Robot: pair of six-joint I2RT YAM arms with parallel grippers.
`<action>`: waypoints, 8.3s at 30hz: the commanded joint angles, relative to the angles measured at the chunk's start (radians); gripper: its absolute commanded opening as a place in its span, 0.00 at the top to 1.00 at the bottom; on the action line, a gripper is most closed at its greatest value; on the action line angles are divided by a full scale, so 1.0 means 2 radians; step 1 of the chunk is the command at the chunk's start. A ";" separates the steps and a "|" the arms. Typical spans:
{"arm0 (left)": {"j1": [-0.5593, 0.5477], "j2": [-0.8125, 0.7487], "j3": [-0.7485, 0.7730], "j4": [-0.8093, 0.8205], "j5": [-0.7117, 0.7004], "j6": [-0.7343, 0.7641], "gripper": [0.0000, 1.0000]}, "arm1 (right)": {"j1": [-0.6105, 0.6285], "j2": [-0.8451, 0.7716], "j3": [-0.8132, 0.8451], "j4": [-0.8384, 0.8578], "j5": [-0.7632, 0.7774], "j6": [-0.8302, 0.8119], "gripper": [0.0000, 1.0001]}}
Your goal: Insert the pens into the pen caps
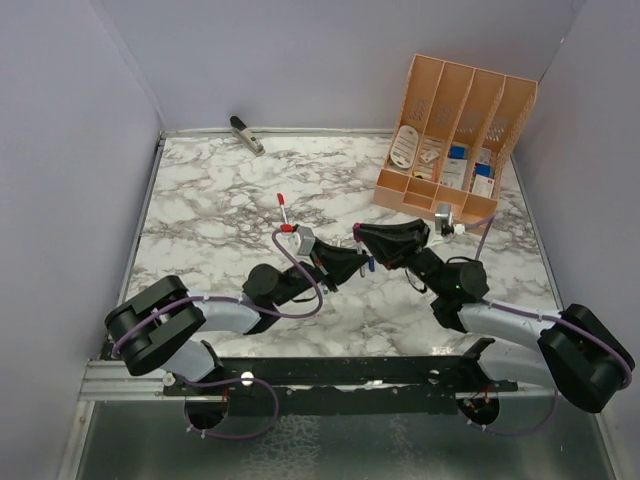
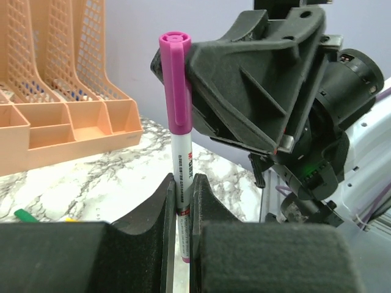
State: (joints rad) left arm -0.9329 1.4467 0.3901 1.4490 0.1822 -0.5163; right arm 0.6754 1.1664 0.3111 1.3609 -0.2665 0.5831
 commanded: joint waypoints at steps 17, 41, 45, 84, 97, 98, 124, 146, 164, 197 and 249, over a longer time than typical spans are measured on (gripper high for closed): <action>0.177 0.006 0.165 -0.460 -0.042 0.006 0.98 | -0.001 -0.140 0.027 -0.257 0.140 -0.078 0.32; 0.252 0.254 0.368 -0.607 -0.059 0.008 0.87 | -0.001 -0.161 0.011 -0.316 0.146 -0.068 0.32; 0.252 0.262 0.369 -0.613 -0.073 0.005 0.77 | -0.001 -0.159 0.002 -0.297 0.145 -0.062 0.32; 0.148 0.093 0.197 -0.598 -0.105 0.085 0.60 | -0.001 -0.116 0.055 -0.454 0.373 -0.051 0.54; 0.121 0.108 0.199 -0.622 -0.132 0.084 0.60 | -0.003 -0.016 0.113 -0.538 0.411 -0.030 0.62; 0.119 0.109 0.197 -0.622 -0.134 0.083 0.60 | -0.003 -0.013 0.112 -0.538 0.412 -0.028 0.62; 0.066 0.154 0.209 -0.683 -0.220 0.079 0.64 | -0.004 0.060 0.116 -0.543 0.386 -0.026 0.70; 0.038 0.132 0.167 -0.710 -0.202 0.057 0.87 | -0.003 0.171 0.155 -0.582 0.280 -0.028 0.74; 0.037 0.128 0.164 -0.726 -0.206 0.049 0.75 | -0.003 0.223 0.186 -0.617 0.252 -0.024 0.65; 0.036 0.111 0.163 -0.746 -0.207 0.041 0.74 | 0.016 0.249 0.203 -0.756 0.268 0.026 0.72; 0.035 0.112 0.160 -0.760 -0.204 0.038 0.82 | 0.064 0.336 0.249 -0.925 0.315 0.069 0.99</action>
State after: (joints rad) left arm -0.8532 1.6207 0.7456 0.0681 -0.2626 -0.4294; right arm 0.7853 1.7229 0.8898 -0.2699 0.4679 0.7109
